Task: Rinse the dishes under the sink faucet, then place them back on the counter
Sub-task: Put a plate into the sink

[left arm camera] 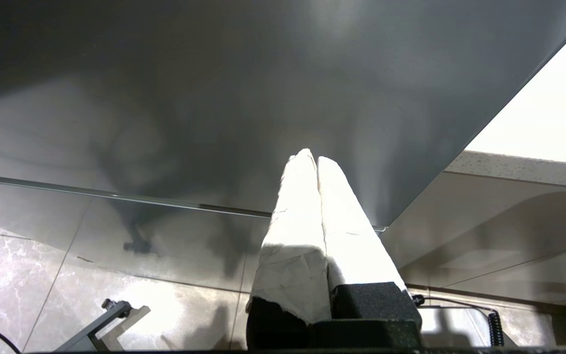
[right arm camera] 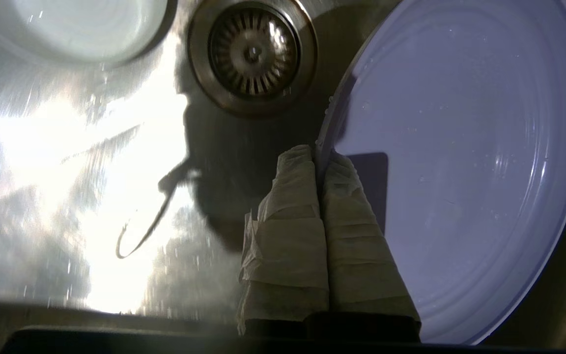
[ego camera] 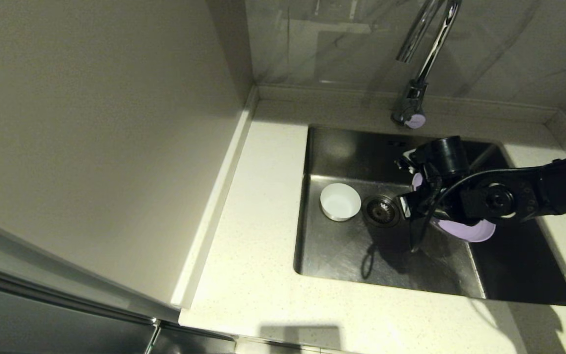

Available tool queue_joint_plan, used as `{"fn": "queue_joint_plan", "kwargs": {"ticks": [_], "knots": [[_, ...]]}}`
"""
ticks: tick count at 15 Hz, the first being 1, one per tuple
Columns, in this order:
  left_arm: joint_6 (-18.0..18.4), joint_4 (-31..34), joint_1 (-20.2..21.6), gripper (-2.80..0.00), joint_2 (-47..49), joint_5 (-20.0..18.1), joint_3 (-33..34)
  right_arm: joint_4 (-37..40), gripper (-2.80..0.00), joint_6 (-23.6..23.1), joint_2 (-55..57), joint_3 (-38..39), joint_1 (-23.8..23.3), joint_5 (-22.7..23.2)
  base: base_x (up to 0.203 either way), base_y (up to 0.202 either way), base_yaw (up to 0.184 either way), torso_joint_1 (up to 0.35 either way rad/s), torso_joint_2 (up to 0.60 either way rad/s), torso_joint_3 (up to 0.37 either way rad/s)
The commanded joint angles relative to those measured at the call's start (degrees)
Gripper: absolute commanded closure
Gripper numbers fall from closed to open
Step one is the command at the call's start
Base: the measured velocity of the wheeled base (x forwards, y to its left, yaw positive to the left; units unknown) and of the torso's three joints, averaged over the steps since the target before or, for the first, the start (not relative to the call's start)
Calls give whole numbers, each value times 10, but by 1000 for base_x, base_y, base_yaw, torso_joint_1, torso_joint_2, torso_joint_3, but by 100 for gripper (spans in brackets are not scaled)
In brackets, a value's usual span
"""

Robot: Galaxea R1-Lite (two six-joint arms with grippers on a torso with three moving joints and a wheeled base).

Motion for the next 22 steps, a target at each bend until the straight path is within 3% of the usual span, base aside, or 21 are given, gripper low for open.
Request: {"fn": "queue_joint_plan", "kwargs": {"ticks": [1, 9, 16, 17, 22], "knots": [[0, 0, 0, 0, -1, 0, 0, -10, 0, -2, 88, -52, -8, -2, 0, 0, 0, 0, 0, 0], [0, 0, 0, 0, -1, 0, 0, -18, 0, -9, 221, -177, -55, -3, 0, 0, 0, 0, 0, 0], [0, 0, 0, 0, -1, 0, 0, -61, 0, -59, 282, -240, -71, -28, 0, 0, 0, 0, 0, 0], [0, 0, 0, 0, -1, 0, 0, -61, -280, -61, 278, -241, -71, -27, 0, 0, 0, 0, 0, 0], [0, 0, 0, 0, -1, 0, 0, -60, -280, -59, 239, -236, -73, -26, 0, 0, 0, 0, 0, 0]]}}
